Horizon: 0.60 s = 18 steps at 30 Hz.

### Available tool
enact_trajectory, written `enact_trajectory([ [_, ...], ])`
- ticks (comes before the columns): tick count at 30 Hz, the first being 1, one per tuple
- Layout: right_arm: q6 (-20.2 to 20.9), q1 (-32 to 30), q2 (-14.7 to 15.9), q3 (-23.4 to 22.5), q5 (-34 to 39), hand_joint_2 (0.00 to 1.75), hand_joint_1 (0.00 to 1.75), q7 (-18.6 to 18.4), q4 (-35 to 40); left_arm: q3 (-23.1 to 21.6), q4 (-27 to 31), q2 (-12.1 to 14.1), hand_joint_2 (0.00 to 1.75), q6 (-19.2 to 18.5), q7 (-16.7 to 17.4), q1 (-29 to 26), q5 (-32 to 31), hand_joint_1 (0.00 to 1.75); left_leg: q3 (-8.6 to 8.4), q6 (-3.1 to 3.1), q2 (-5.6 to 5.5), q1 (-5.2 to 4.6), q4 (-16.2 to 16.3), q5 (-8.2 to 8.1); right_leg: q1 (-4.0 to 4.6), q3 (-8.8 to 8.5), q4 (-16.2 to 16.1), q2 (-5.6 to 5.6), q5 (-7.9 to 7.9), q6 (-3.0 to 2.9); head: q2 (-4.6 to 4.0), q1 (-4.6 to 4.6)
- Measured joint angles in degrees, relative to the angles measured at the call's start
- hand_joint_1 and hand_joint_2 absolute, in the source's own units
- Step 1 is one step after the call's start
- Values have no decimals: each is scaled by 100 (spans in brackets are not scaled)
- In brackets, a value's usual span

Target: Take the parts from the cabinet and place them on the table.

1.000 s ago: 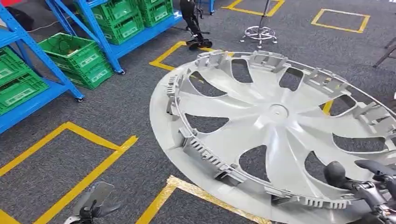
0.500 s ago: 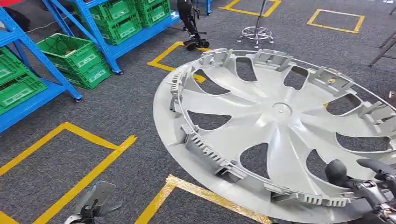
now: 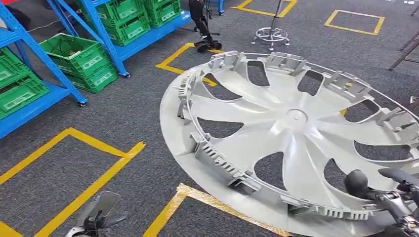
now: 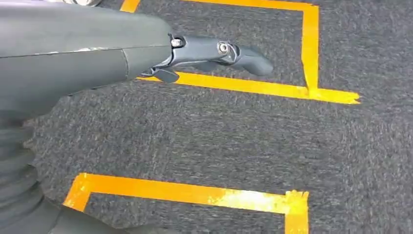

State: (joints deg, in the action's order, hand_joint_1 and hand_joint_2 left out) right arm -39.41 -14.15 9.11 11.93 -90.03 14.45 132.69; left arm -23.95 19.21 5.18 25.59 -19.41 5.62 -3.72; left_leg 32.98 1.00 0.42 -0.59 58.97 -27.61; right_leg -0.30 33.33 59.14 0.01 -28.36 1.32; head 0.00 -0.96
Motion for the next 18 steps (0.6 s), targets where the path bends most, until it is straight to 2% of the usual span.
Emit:
enact_trajectory([
  [2,0,0,0,0,-2,175,175,-4,0,0,2,-2,175,0,0,10,-2,0,-14,-45,0,-4,-14,2,-15,-10,-43,2,27,-48,0,0],
  [3,0,3,0,-2,-2,175,175,-2,0,0,2,-7,175,-2,0,7,-7,0,2,-77,-15,14,37,-74,-44,-40,-84,-11,59,-96,2,11],
  [4,0,6,0,-2,-2,175,175,-2,2,0,2,-9,175,0,0,6,-13,0,78,-114,-22,18,224,-223,-43,-44,-98,-10,67,-117,0,-22],
  [7,0,7,0,-2,-2,175,175,2,0,4,0,7,175,-4,17,-8,-15,0,641,-193,-24,62,1508,-807,-42,-38,-97,-10,66,-138,0,-17],
  [8,0,6,0,-2,-4,175,175,4,-2,4,0,0,175,-7,17,-14,-20,0,728,-212,-24,78,1688,-808,-42,-38,-96,-7,65,-138,2,-20],
  [9,0,6,0,-2,-4,175,175,4,-11,4,0,-2,175,-9,20,-17,-39,0,696,-227,-23,99,1607,-679,-44,-42,-95,-3,65,-138,0,-20],
  [10,0,6,0,-2,-4,175,175,17,-17,4,0,0,175,-15,22,-14,-52,0,561,-234,-23,121,1300,-453,-45,-45,-93,6,64,-136,2,-20],
  [12,0,8,-2,-4,-4,175,175,94,-17,11,0,7,175,-20,22,-11,-68,0,70,-235,-24,154,264,70,-54,-70,-85,19,50,-110,0,-22],
  [13,0,7,-2,-4,-2,175,175,105,-17,11,0,4,175,-26,24,-7,-70,0,-40,-230,-40,148,86,-12,-42,-63,-85,23,49,-79,0,-15],
  [14,0,15,-2,-4,-2,175,175,109,-17,11,0,4,175,-31,24,0,-72,0,-57,-193,-51,121,-51,-17,-24,-28,-50,38,49,-36,2,-24],
  [16,0,8,-2,-7,-2,175,175,118,-18,13,0,4,175,-33,31,-10,-79,0,-15,-135,-48,92,-3,-19,-43,-5,-80,33,78,27,0,-20],
  [18,0,10,0,-9,-2,175,175,138,-17,15,0,4,175,-33,31,-7,-96,0,-33,-34,-44,125,-85,36,-64,20,-65,30,37,106,2,-18],
])
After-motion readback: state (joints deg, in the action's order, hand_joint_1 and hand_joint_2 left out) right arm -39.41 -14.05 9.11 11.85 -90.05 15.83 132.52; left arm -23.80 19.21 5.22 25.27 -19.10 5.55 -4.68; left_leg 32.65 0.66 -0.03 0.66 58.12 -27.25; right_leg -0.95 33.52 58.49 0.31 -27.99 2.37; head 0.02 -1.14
